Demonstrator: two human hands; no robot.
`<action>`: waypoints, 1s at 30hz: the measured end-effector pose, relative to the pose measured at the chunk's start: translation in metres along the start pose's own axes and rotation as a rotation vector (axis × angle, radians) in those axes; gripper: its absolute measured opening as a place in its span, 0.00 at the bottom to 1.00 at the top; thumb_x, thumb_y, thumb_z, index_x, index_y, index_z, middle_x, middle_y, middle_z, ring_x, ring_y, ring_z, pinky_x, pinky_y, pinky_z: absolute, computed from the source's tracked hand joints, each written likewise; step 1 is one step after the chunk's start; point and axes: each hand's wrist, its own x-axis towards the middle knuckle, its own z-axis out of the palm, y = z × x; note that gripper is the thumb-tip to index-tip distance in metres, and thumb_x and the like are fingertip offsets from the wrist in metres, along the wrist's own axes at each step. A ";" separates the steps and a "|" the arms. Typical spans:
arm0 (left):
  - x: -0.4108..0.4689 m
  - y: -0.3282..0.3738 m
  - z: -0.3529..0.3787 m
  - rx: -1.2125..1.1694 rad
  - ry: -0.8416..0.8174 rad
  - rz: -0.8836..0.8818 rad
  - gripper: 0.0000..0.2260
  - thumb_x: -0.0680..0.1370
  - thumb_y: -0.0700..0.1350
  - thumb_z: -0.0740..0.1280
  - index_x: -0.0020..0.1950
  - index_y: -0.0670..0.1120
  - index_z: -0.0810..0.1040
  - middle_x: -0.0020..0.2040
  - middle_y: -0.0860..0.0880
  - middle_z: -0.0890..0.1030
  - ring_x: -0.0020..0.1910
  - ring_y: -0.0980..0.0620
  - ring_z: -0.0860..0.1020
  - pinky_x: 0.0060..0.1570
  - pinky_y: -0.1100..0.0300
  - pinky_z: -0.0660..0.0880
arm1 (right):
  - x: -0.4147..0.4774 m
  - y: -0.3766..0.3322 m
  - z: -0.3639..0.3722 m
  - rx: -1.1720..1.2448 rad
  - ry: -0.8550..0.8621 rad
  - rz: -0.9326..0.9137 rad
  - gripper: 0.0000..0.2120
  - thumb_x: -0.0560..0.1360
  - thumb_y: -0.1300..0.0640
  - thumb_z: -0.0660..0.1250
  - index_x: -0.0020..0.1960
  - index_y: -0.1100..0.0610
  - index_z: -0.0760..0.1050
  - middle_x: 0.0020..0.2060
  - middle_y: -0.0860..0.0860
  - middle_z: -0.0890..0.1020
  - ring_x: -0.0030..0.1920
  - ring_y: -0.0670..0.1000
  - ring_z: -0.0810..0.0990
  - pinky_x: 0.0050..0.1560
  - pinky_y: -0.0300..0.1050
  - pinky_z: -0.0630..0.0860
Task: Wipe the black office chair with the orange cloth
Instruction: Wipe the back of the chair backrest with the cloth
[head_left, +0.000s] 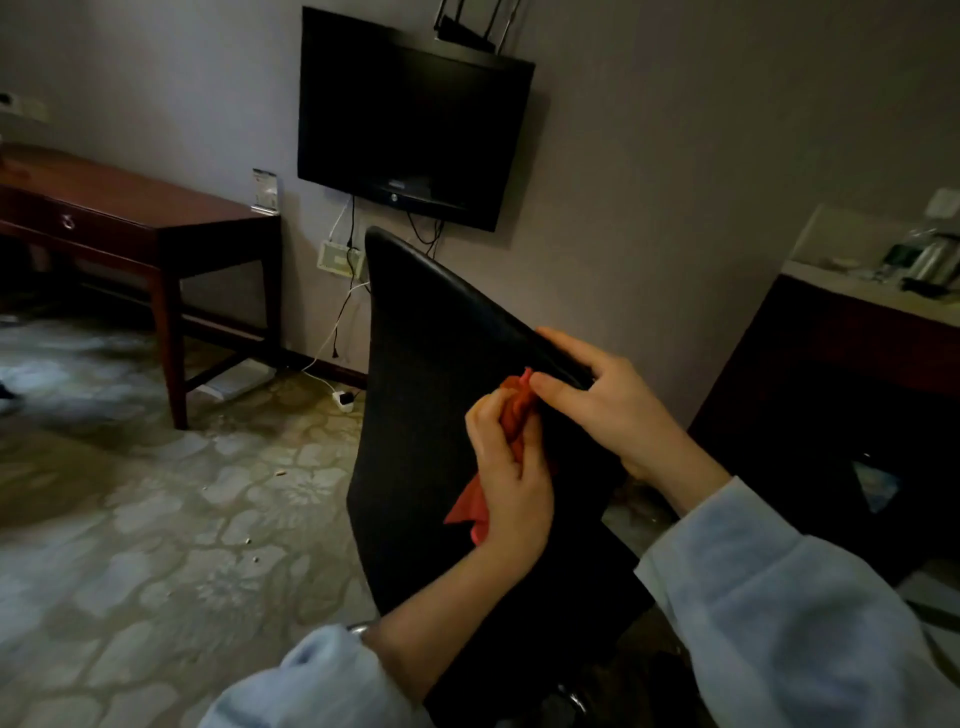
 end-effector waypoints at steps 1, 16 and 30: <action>0.001 0.004 0.000 -0.007 -0.001 0.038 0.14 0.78 0.42 0.60 0.58 0.60 0.68 0.57 0.45 0.70 0.55 0.54 0.73 0.56 0.65 0.71 | 0.001 0.000 0.002 0.017 -0.004 0.007 0.22 0.76 0.54 0.67 0.68 0.45 0.70 0.52 0.40 0.79 0.57 0.43 0.77 0.58 0.38 0.72; 0.103 -0.061 -0.048 0.013 0.082 -0.325 0.09 0.81 0.44 0.59 0.60 0.50 0.68 0.62 0.41 0.71 0.58 0.51 0.75 0.61 0.47 0.73 | 0.012 -0.002 0.034 0.180 -0.038 -0.011 0.20 0.77 0.55 0.65 0.62 0.34 0.66 0.52 0.37 0.75 0.54 0.40 0.76 0.53 0.36 0.74; 0.101 0.023 -0.025 0.126 -0.139 0.271 0.13 0.77 0.43 0.60 0.61 0.44 0.72 0.55 0.41 0.74 0.54 0.49 0.75 0.55 0.56 0.74 | 0.008 -0.005 0.040 0.244 0.068 -0.015 0.17 0.80 0.48 0.53 0.68 0.44 0.68 0.54 0.36 0.73 0.58 0.38 0.71 0.49 0.26 0.68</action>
